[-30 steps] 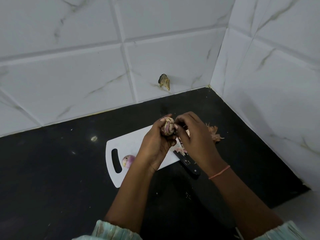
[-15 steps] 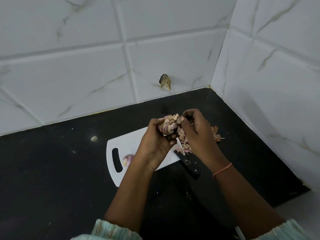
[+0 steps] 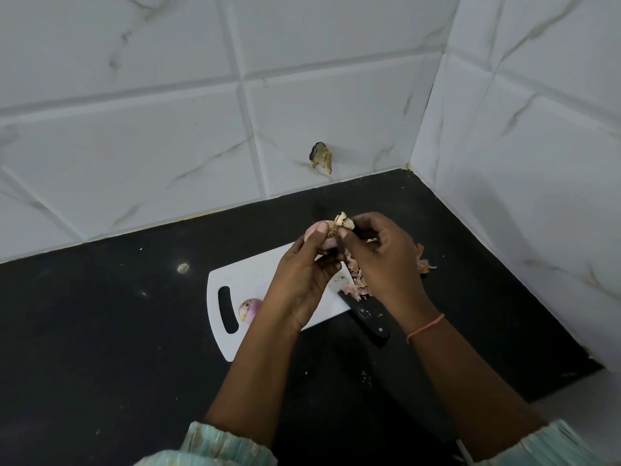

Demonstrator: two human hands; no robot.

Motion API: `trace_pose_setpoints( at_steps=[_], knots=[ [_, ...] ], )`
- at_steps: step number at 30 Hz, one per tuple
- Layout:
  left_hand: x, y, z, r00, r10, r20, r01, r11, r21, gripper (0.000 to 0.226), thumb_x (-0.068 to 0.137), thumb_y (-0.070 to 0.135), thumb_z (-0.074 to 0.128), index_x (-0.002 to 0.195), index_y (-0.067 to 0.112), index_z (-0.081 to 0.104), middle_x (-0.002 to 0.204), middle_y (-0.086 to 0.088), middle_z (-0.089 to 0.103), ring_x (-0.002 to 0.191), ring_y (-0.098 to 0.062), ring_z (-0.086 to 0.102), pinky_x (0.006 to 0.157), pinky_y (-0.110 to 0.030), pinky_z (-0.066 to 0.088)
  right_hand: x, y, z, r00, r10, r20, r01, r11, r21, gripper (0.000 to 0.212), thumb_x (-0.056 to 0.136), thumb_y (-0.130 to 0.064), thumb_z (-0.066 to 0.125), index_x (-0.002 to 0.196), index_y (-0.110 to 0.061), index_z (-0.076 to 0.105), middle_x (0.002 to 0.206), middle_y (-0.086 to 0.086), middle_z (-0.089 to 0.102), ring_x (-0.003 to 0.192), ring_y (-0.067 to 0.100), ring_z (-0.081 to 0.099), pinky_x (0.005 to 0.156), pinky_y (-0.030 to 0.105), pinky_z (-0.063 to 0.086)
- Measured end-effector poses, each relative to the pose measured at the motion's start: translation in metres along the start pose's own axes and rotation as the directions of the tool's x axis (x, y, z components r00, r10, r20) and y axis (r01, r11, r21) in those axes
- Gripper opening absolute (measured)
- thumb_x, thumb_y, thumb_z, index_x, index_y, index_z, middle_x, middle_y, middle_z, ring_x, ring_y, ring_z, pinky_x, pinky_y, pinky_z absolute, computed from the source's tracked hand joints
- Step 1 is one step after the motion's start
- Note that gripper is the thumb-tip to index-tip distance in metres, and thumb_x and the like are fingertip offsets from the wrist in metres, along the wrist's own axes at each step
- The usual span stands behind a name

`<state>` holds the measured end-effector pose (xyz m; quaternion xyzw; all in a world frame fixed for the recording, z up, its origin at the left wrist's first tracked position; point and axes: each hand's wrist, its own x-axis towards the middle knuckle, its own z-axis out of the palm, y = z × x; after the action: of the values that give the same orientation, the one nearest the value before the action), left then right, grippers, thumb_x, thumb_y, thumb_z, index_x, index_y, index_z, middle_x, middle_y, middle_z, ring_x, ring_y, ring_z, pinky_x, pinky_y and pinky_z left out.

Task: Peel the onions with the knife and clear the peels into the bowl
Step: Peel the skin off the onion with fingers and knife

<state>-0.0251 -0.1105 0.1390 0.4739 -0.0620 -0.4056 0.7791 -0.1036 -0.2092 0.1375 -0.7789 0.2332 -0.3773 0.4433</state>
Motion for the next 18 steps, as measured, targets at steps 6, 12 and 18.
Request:
trace_pose_setpoints(
  at_steps=[6, 12, 18],
  knots=[
    [0.0, 0.005, -0.002, 0.997, -0.062, -0.037, 0.06, 0.997, -0.052, 0.023, 0.098, 0.03, 0.057, 0.096, 0.007, 0.063, 0.099, -0.015, 0.067, 0.065, -0.014, 0.063, 0.063, -0.022, 0.054, 0.013, 0.029, -0.014, 0.984, 0.127, -0.127, -0.142, 0.983, -0.116, 0.007, 0.087, -0.018, 0.073, 0.086, -0.014, 0.068, 0.08, -0.006, 0.068, 0.073, 0.003, 0.063, 0.066, 0.012, 0.047],
    [0.004, 0.003, -0.003, 0.991, -0.133, -0.01, 0.131, 0.985, -0.114, 0.02, 0.097, 0.025, 0.055, 0.106, 0.007, 0.057, 0.099, -0.016, 0.055, 0.065, -0.015, 0.055, 0.054, -0.023, 0.048, 0.013, 0.073, -0.031, 0.958, 0.284, 0.048, -0.214, 0.816, -0.537, 0.021, 0.097, -0.018, 0.058, 0.109, -0.005, 0.069, 0.107, 0.011, 0.067, 0.087, 0.011, 0.055, 0.078, 0.02, 0.041],
    [0.001, 0.004, -0.002, 0.986, -0.147, 0.079, 0.155, 0.981, -0.119, 0.034, 0.098, 0.025, 0.032, 0.105, 0.005, 0.058, 0.08, -0.009, 0.059, 0.066, -0.018, 0.05, 0.059, -0.027, 0.038, 0.007, 0.04, -0.024, 0.998, 0.034, -0.053, -0.047, 0.961, -0.273, 0.02, 0.086, -0.015, 0.072, 0.103, -0.015, 0.062, 0.097, -0.004, 0.063, 0.085, 0.004, 0.06, 0.076, 0.014, 0.049]
  ],
)
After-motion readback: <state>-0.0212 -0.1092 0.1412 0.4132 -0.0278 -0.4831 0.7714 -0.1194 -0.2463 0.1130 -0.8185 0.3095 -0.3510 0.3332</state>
